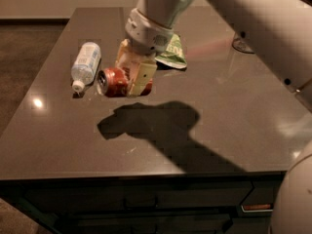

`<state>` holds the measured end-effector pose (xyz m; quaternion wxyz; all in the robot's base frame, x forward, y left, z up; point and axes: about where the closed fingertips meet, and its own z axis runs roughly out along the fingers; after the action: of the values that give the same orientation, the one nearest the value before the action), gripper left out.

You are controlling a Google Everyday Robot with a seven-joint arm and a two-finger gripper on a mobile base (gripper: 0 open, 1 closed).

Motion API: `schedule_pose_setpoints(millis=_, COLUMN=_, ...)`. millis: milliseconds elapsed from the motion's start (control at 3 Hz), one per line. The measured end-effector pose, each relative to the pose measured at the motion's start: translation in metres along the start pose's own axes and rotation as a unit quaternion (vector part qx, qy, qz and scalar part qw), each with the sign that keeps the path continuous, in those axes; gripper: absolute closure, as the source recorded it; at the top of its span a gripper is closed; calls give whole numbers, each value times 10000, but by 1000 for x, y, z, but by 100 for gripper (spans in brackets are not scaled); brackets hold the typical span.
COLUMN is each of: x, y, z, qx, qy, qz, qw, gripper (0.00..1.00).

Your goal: Place coke can upright

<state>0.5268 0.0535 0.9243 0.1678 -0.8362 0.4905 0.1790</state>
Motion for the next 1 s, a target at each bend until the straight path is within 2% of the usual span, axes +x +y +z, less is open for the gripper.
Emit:
schedule_pose_setpoints(millis=333, x=12, y=-6, z=-9, qx=304, qy=-532, qz=859, qw=9944, gripper=100)
schedule_pose_setpoints(millis=667, x=22, y=-11, z=-15, qx=580, qy=-1009, qz=1629, qw=9798, gripper=100)
schedule_pose_setpoints(millis=1000, x=27, y=-14, z=-17, qx=849, qy=-1519, qz=2201, qw=9598, gripper=100)
